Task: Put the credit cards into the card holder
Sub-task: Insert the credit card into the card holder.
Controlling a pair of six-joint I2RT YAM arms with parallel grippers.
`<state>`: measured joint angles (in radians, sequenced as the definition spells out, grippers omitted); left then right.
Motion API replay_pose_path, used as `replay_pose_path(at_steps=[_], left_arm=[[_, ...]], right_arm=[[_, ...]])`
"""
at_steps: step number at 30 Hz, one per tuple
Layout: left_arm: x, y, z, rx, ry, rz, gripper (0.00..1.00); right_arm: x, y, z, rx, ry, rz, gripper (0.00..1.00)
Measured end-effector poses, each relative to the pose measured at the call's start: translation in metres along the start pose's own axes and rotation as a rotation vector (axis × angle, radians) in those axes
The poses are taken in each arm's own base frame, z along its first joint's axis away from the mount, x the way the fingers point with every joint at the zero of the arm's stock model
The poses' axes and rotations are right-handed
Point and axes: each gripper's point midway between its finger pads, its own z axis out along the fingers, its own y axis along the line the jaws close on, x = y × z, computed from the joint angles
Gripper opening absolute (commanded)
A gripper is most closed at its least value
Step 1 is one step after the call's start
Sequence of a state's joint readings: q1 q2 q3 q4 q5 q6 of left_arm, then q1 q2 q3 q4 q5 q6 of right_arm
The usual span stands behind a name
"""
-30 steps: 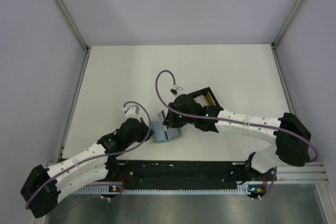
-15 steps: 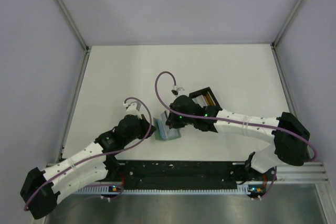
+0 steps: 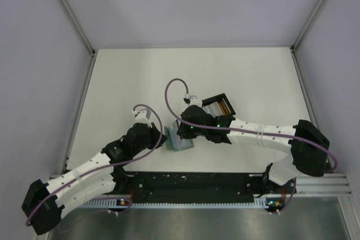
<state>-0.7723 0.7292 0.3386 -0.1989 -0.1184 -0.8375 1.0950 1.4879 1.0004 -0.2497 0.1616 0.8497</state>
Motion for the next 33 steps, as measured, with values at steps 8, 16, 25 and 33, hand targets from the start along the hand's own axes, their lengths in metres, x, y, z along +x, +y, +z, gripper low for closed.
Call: replay_pose_path(at_steps=[8, 16, 25, 33], left_arm=[[0.0, -0.001, 0.0, 0.003, 0.001, -0.001, 0.0], [0.0, -0.001, 0.0, 0.005, 0.0, -0.001, 0.0], [0.0, -0.001, 0.0, 0.005, -0.001, -0.001, 0.0], [0.0, -0.001, 0.0, 0.004, -0.001, -0.001, 0.0]], right_arm=[[0.004, 0.006, 0.004, 0.005, -0.058, 0.025, 0.0], [0.001, 0.006, 0.013, 0.013, -0.087, 0.049, 0.0], [0.005, 0.001, 0.021, 0.035, -0.079, 0.044, 0.0], [0.009, -0.004, 0.025, 0.055, -0.069, 0.036, 0.0]])
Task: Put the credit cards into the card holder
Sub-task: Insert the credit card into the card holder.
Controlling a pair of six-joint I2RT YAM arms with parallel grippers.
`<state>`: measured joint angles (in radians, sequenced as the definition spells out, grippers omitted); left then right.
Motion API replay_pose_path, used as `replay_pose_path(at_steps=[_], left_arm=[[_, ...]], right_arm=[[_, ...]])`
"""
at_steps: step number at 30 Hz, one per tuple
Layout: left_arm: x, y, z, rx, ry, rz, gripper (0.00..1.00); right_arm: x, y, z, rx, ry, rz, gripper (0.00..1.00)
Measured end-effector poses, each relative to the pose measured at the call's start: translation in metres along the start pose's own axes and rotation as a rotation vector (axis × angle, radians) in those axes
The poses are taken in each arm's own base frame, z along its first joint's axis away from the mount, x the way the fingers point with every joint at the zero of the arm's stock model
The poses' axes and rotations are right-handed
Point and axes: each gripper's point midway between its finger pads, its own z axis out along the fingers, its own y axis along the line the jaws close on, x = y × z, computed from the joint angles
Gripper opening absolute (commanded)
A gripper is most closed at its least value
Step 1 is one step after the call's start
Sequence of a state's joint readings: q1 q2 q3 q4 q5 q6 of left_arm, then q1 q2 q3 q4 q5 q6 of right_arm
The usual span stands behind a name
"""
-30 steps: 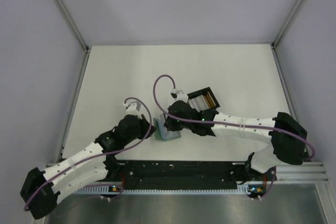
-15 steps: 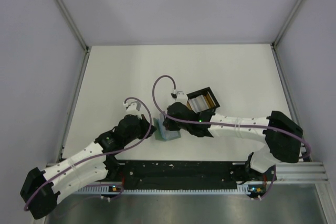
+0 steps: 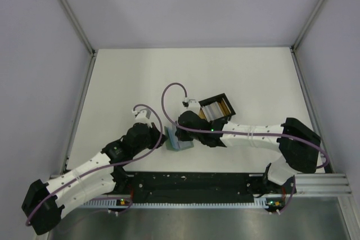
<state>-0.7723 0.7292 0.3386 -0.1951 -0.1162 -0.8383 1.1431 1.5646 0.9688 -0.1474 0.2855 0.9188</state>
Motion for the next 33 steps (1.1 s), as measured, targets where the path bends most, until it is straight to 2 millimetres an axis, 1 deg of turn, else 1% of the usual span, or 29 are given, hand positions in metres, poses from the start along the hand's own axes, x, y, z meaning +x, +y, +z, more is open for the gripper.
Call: replay_pose_path(at_steps=[19, 28, 33], left_arm=[[-0.0011, -0.0013, 0.0003, 0.005, -0.005, -0.001, 0.0], [-0.0009, -0.0011, 0.0005, 0.006, -0.005, -0.002, 0.0], [-0.0008, -0.001, 0.0006, 0.006, -0.005, -0.002, 0.0]], right_arm=[[0.0054, 0.005, -0.0021, -0.017, 0.005, -0.048, 0.0], [0.0054, 0.0054, -0.0024, -0.019, 0.006, -0.047, 0.0], [0.0039, 0.0091, -0.0049, -0.029, 0.002, -0.055, 0.0]])
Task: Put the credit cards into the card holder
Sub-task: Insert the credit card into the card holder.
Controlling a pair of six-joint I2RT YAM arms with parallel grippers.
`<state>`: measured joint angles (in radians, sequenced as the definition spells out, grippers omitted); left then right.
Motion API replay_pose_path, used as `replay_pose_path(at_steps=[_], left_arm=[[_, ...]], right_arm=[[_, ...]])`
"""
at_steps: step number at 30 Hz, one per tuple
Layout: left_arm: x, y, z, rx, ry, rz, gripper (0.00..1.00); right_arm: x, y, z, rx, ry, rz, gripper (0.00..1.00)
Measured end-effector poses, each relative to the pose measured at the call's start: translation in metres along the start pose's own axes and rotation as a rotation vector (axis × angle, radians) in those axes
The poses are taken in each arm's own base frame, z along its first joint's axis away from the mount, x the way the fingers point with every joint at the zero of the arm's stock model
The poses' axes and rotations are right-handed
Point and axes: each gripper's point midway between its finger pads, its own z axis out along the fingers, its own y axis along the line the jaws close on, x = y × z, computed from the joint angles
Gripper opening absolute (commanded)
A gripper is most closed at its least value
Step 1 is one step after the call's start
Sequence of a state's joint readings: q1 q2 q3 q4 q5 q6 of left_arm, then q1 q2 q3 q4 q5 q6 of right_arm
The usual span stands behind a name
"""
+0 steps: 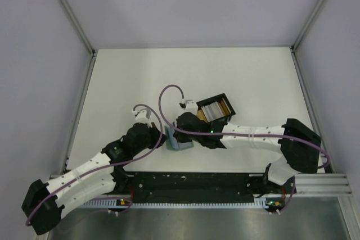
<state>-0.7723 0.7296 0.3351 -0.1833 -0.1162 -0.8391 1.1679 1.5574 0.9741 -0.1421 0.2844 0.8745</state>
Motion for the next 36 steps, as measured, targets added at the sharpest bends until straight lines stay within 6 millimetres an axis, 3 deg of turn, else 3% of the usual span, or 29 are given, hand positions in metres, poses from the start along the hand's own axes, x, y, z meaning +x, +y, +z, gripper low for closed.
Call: replay_pose_path(at_steps=[16, 23, 29, 36], left_arm=[[0.001, 0.001, 0.0, -0.004, 0.0, 0.001, 0.0], [0.001, 0.004, 0.001, -0.012, -0.004, 0.001, 0.0], [0.003, 0.01, 0.002, -0.032, -0.008, 0.001, 0.0], [0.02, 0.035, 0.01, -0.096, 0.007, -0.012, 0.0]], right_arm=[[0.009, -0.001, 0.01, 0.059, 0.022, -0.056, 0.0], [-0.003, -0.014, 0.002, 0.162, -0.032, -0.135, 0.0], [-0.002, -0.037, -0.003, 0.257, -0.03, -0.198, 0.0], [0.004, -0.037, -0.002, 0.237, 0.011, -0.206, 0.0]])
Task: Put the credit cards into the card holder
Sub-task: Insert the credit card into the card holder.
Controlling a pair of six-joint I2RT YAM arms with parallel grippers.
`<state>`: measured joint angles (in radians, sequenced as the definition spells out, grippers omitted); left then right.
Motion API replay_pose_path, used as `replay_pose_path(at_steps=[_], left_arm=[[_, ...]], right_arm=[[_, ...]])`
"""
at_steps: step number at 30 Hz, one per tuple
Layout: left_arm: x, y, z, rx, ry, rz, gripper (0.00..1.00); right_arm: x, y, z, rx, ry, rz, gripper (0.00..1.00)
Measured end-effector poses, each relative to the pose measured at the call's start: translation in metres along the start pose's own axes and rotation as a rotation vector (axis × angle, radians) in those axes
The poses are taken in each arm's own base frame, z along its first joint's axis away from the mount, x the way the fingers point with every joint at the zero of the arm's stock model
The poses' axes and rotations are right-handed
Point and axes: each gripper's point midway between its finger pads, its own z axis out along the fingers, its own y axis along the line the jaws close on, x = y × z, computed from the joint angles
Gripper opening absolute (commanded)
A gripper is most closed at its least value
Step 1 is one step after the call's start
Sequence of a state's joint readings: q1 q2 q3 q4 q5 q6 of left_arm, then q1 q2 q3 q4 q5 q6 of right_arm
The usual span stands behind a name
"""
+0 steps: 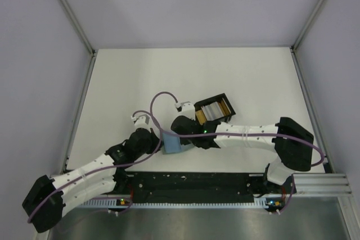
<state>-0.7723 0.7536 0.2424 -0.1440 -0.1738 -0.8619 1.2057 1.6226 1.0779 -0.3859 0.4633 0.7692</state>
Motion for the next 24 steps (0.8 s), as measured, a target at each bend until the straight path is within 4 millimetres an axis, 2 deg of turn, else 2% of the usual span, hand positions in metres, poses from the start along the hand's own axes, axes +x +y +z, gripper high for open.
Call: replay_pose_path(at_steps=[3, 5, 10, 14, 19, 24], left_arm=[[0.013, 0.015, 0.005, -0.043, 0.026, 0.0, 0.0], [0.016, 0.021, 0.008, -0.062, 0.034, 0.0, 0.0], [0.014, 0.019, 0.011, -0.061, 0.024, -0.007, 0.0], [0.012, 0.016, 0.011, -0.051, 0.015, -0.009, 0.0], [0.011, 0.015, 0.012, -0.045, 0.009, -0.011, 0.0], [0.012, 0.016, 0.013, -0.049, 0.012, -0.013, 0.0]], right_arm=[[0.006, 0.005, 0.003, -0.073, 0.036, 0.026, 0.0], [0.011, 0.001, 0.005, -0.12, 0.062, 0.06, 0.0], [0.023, -0.019, 0.016, -0.196, 0.124, 0.18, 0.0], [0.033, -0.025, 0.02, -0.231, 0.166, 0.23, 0.0], [0.033, -0.004, 0.016, -0.367, 0.167, 0.281, 0.0], [0.04, 0.001, 0.015, -0.415, 0.18, 0.342, 0.0]])
